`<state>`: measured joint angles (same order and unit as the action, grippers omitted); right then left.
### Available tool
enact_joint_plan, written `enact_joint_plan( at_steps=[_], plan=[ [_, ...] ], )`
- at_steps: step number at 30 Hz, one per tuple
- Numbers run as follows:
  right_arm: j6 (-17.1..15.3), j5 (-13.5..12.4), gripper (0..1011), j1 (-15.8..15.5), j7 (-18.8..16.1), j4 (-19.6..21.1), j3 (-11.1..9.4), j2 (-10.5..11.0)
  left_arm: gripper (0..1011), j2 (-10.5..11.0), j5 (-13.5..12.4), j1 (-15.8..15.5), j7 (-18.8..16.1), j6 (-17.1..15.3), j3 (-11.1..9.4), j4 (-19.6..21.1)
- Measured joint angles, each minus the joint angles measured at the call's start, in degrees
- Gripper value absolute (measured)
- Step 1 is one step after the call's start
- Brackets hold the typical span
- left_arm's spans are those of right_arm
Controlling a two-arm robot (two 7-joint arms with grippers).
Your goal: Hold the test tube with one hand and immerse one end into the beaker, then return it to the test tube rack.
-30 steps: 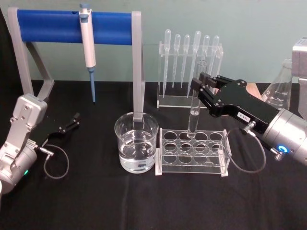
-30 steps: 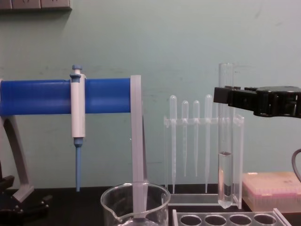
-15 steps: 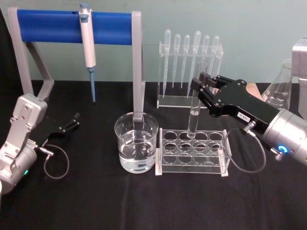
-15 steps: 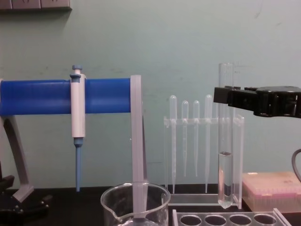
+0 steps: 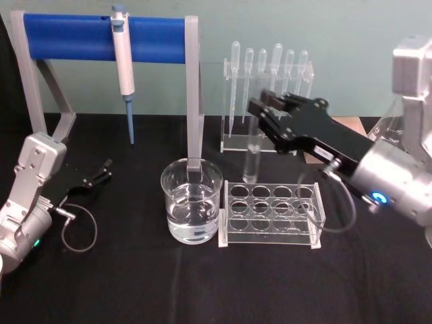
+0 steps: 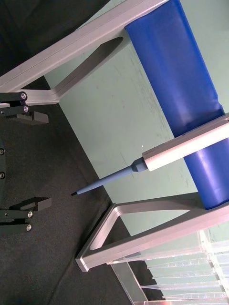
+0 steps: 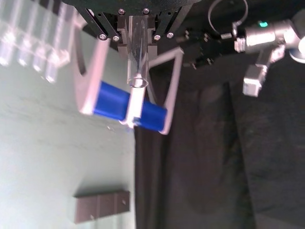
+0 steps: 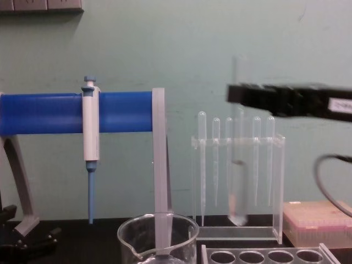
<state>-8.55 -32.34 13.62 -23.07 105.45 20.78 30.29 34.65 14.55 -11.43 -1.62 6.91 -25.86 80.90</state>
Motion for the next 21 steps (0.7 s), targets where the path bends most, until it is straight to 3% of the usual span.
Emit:
enact_joint_plan(
  at_steps=[5, 12, 21],
  plan=[
    [-0.11, 0.41, 222, 3.65, -0.78, -1.55, 2.73, -2.15, 1000, 0.0, 0.0, 0.0, 0.0, 0.0, 0.0, 0.0],
    [1.02, 1.29, 223, 8.81, -2.65, -7.43, 7.18, -6.09, 1000, 0.0, 0.0, 0.0, 0.0, 0.0, 0.0, 0.0],
    [4.85, 2.32, 223, 10.69, -4.9, -15.59, 10.06, -9.12, 1000, 0.0, 0.0, 0.0, 0.0, 0.0, 0.0, 0.0]
  ],
)
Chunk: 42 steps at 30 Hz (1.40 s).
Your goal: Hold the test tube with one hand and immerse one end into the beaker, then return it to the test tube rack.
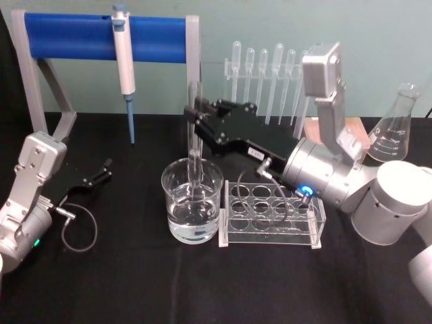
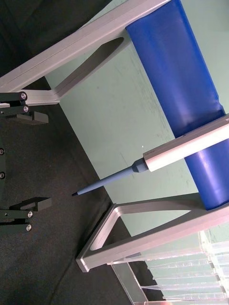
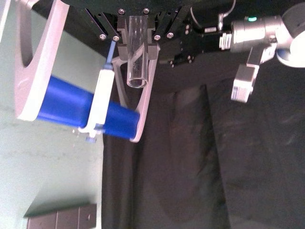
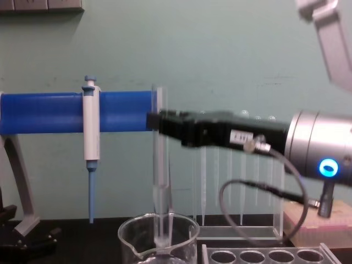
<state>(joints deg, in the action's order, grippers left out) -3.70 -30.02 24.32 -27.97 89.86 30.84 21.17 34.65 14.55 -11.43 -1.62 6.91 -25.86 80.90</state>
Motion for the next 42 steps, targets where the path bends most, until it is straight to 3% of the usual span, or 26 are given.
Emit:
enact_joint_plan(
  at_steps=[8, 16, 42],
  plan=[
    [2.36, 1.55, 223, -0.97, -1.53, -4.74, 1.72, -0.88, 1000, 0.0, 0.0, 0.0, 0.0, 0.0, 0.0, 0.0],
    [4.38, 2.54, 222, -2.45, -2.35, -7.51, 1.86, -1.42, 1000, 0.0, 0.0, 0.0, 0.0, 0.0, 0.0, 0.0],
    [4.86, 2.68, 223, -2.81, -2.62, -8.05, 1.44, -1.69, 1000, 0.0, 0.0, 0.0, 0.0, 0.0, 0.0, 0.0]
  ],
)
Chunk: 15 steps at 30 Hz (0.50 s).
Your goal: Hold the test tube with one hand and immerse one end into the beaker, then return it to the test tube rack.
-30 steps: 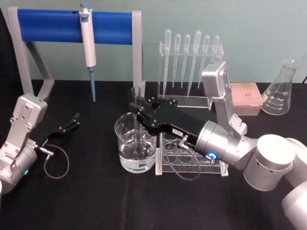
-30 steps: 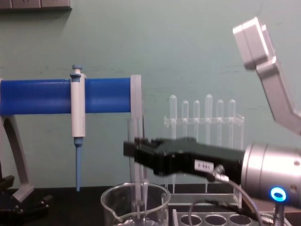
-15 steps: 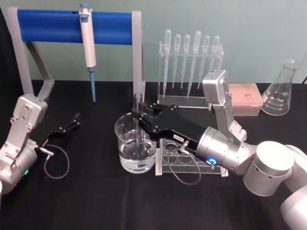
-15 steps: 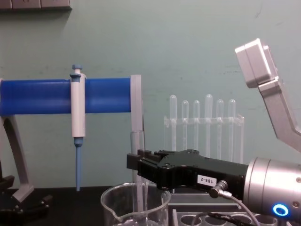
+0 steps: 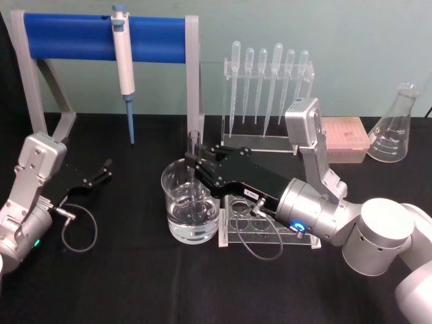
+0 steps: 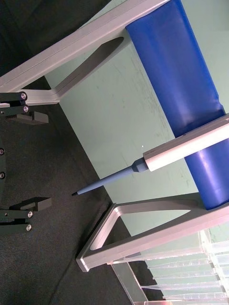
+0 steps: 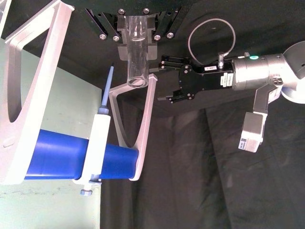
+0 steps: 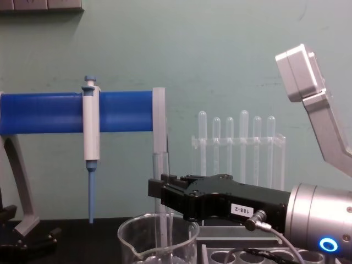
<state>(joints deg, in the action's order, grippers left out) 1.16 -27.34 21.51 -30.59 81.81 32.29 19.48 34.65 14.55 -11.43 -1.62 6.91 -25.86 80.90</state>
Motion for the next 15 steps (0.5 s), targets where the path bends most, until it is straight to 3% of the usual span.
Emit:
enact_joint_plan(
  at_steps=[15],
  plan=[
    [-0.08, -0.05, 222, 0.0, 0.03, 0.08, 0.0, 0.06, 1000, 0.0, 0.0, 0.0, 0.0, 0.0, 0.0, 0.0]
  ],
)
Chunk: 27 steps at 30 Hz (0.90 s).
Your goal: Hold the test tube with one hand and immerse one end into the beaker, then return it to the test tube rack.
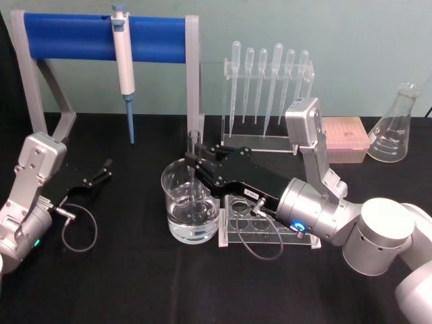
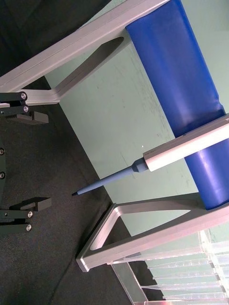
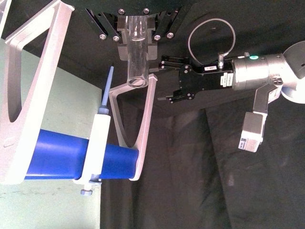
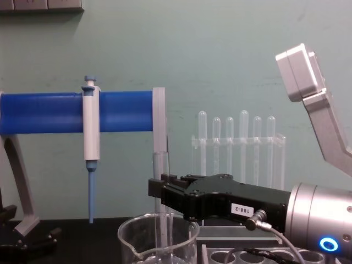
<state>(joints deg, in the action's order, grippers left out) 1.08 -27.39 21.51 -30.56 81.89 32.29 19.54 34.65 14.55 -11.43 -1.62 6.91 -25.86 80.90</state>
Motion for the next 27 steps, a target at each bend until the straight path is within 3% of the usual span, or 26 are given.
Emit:
enact_joint_plan(
  at_steps=[27],
  plan=[
    [0.01, 0.0, 222, 0.0, 0.05, 0.0, 0.0, 0.0, 1000, 0.0, 0.0, 0.0, 0.0, 0.0, 0.0, 0.0]
  ],
)
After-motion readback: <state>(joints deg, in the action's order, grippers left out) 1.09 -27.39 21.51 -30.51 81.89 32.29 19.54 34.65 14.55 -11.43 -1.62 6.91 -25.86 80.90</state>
